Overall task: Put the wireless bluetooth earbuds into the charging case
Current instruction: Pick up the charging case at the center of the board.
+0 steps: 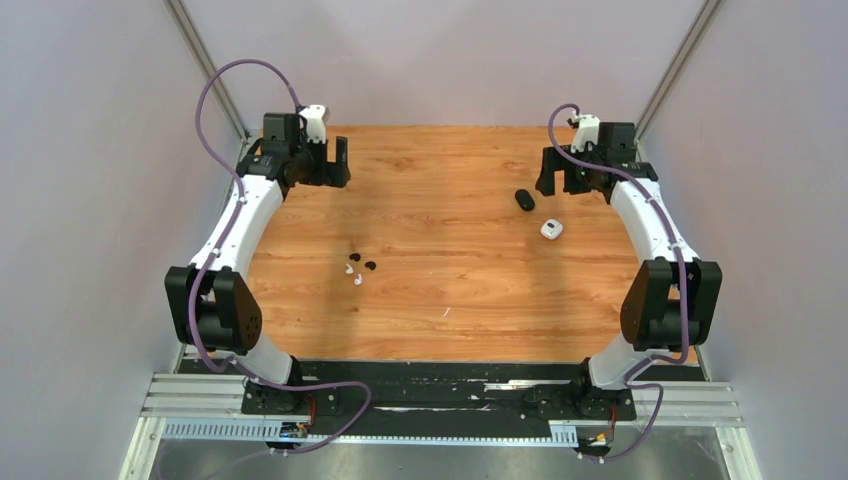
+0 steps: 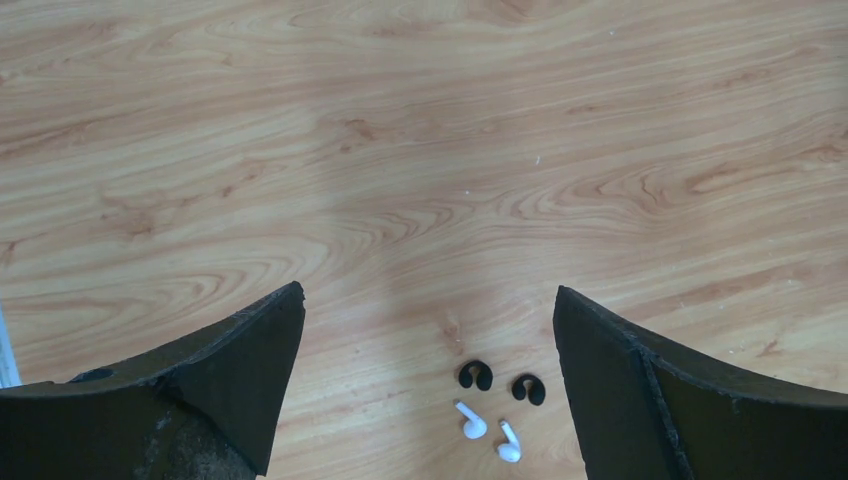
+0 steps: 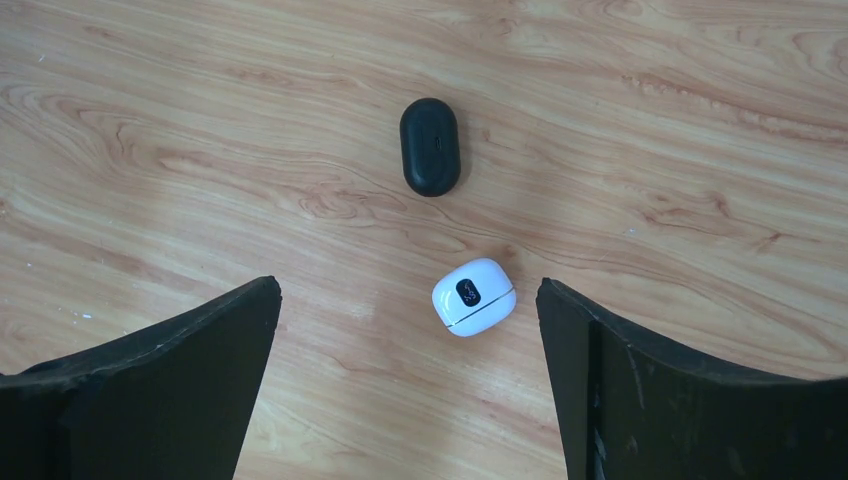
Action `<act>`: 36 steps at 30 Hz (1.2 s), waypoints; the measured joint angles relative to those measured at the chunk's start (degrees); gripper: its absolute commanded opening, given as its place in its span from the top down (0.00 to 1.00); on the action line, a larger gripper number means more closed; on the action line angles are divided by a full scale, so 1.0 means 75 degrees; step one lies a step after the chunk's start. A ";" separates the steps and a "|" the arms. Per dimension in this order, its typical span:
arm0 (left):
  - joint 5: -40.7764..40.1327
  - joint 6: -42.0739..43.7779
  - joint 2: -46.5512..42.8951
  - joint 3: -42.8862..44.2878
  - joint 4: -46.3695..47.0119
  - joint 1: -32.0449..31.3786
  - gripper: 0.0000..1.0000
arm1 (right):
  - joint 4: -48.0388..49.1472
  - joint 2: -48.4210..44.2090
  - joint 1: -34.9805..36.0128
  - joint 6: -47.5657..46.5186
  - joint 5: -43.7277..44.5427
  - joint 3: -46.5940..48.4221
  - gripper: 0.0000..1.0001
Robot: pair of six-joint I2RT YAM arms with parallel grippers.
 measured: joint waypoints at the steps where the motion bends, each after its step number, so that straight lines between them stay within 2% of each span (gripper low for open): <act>1: 0.0076 -0.0003 0.0000 -0.0026 0.0058 0.0003 0.01 | 0.0012 0.0006 0.0009 0.0026 0.0015 -0.0032 0.00; 6: 0.0621 -0.0023 0.0000 -0.0414 0.0219 0.0003 0.03 | 0.0149 0.0251 0.0038 0.0038 -0.0052 0.0026 0.06; 11: 0.1195 -0.0003 0.0000 -0.0493 0.0265 0.0003 0.04 | 0.0067 0.1093 0.0082 -0.0326 -0.0475 0.0769 0.25; 14: 0.1346 0.0000 0.0000 -0.0493 0.0268 0.0000 0.04 | -0.0210 0.1609 0.0131 -0.0650 -0.0775 0.1285 0.32; 18: 0.1527 0.0003 0.0000 -0.0493 0.0274 0.0000 0.04 | -0.0621 0.2238 0.0414 -0.1163 -0.1227 0.2113 0.35; 22: 0.1711 0.0000 0.0003 -0.0493 0.0300 0.0003 0.04 | -0.0921 0.2707 0.0868 -0.1489 -0.1349 0.2416 0.42; 24: 0.1772 -0.0003 0.0012 -0.0487 0.0297 0.0000 0.04 | -0.1061 0.2949 0.1075 -0.1582 -0.1268 0.2439 0.42; 29: 0.1886 -0.0003 0.0166 -0.0350 0.0297 0.0000 0.05 | -0.1239 0.3666 0.1492 -0.1702 -0.0446 0.2629 0.42; 36: 0.1906 0.0000 0.0280 -0.0236 0.0300 0.0000 0.04 | -0.1332 0.3966 0.1469 -0.1859 0.0752 0.2734 0.43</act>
